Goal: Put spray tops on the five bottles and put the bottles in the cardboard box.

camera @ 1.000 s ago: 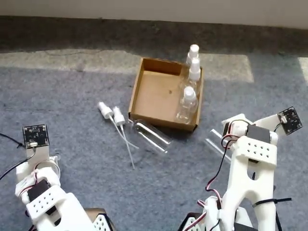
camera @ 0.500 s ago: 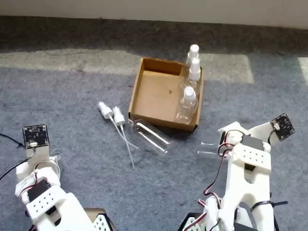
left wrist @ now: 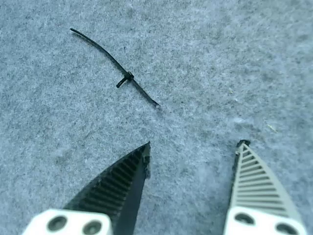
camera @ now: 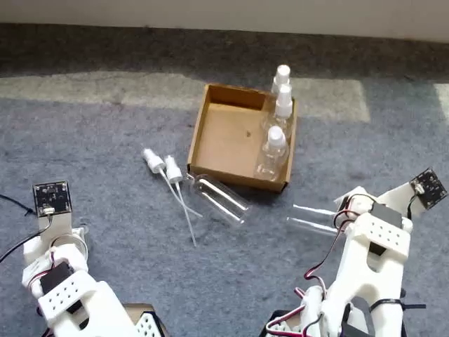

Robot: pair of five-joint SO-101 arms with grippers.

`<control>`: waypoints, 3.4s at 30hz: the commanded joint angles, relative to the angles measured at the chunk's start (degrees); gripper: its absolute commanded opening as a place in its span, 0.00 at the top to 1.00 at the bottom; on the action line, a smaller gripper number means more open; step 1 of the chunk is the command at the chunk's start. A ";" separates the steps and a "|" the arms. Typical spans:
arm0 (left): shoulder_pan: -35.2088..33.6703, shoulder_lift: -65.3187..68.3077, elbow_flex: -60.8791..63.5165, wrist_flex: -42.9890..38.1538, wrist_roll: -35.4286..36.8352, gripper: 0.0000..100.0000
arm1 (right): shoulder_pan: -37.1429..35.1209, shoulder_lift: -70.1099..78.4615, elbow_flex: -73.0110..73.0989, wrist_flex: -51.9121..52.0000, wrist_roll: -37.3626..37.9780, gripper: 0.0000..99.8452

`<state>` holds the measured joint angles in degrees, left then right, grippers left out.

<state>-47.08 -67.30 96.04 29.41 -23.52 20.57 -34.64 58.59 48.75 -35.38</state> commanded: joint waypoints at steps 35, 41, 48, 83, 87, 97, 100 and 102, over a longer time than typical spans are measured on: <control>0.92 -0.04 0.92 0.35 -0.09 0.74 | -6.99 0.13 5.49 -9.54 -6.07 0.77; 0.92 -0.04 0.92 0.35 -0.09 0.74 | -6.99 0.13 5.49 -9.54 -5.54 0.77; 0.84 -0.04 0.92 0.35 -0.09 0.74 | -2.24 0.13 4.97 -9.36 8.79 0.83; 0.84 -0.04 0.92 0.35 -0.09 0.74 | 5.93 -0.57 -5.14 10.24 72.62 0.78; 0.84 -0.04 0.92 0.35 -0.09 0.74 | 4.00 0.92 -9.45 14.20 63.30 0.74; 0.84 -0.04 0.92 0.35 -0.09 0.74 | 8.22 4.53 -10.68 15.16 52.75 0.74; 0.84 -0.04 0.92 0.35 -0.09 0.74 | 9.80 5.05 -10.77 13.93 53.71 0.74; 0.84 -0.04 0.92 0.35 -0.09 0.74 | 9.71 5.23 -10.33 11.74 57.14 0.74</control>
<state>-47.08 -67.30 96.04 29.41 -23.52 29.54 -29.54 50.86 62.64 18.59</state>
